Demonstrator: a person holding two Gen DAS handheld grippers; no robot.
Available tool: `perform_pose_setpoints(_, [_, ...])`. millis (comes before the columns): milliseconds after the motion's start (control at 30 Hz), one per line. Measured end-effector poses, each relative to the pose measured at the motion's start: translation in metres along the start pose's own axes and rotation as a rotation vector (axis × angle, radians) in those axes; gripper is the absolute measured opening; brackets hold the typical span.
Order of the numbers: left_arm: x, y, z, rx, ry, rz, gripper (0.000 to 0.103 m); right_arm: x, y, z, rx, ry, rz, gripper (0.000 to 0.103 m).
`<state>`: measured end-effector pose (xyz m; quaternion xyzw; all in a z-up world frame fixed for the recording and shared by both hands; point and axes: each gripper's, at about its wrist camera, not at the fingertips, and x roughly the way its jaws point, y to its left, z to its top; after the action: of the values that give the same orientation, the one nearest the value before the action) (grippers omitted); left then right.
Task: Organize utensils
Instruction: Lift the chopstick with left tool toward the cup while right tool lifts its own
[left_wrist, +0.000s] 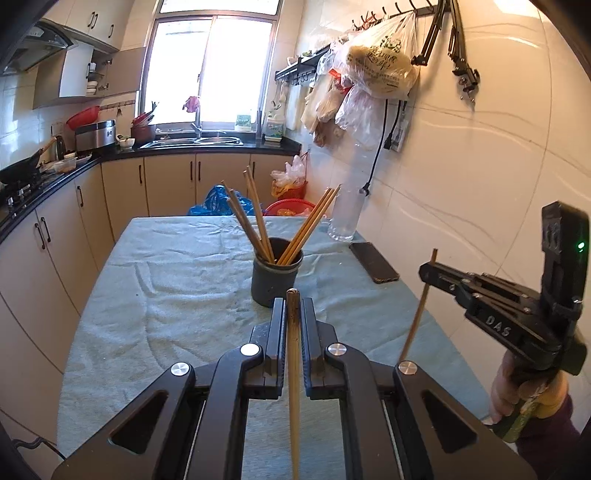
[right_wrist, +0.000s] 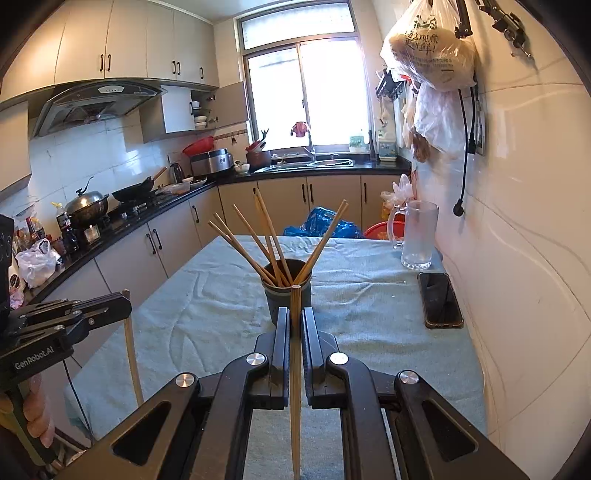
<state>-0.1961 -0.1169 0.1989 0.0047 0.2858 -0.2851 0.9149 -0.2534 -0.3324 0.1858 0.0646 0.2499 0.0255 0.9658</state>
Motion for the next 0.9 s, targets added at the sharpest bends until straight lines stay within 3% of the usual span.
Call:
perform_pose_setpoints(567, [0.008,0.002,0.019,-0.016,-0.002,-0.021,0.007,0.005,-0.001,0.01,0.002,-0.009,0.004,0.006])
perform_pose_setpoints(900, [0.001,-0.003,0.039,0.023,-0.047,-0.023,0.007,0.008,-0.004,0.021,-0.002,-0.018,-0.001,0.006])
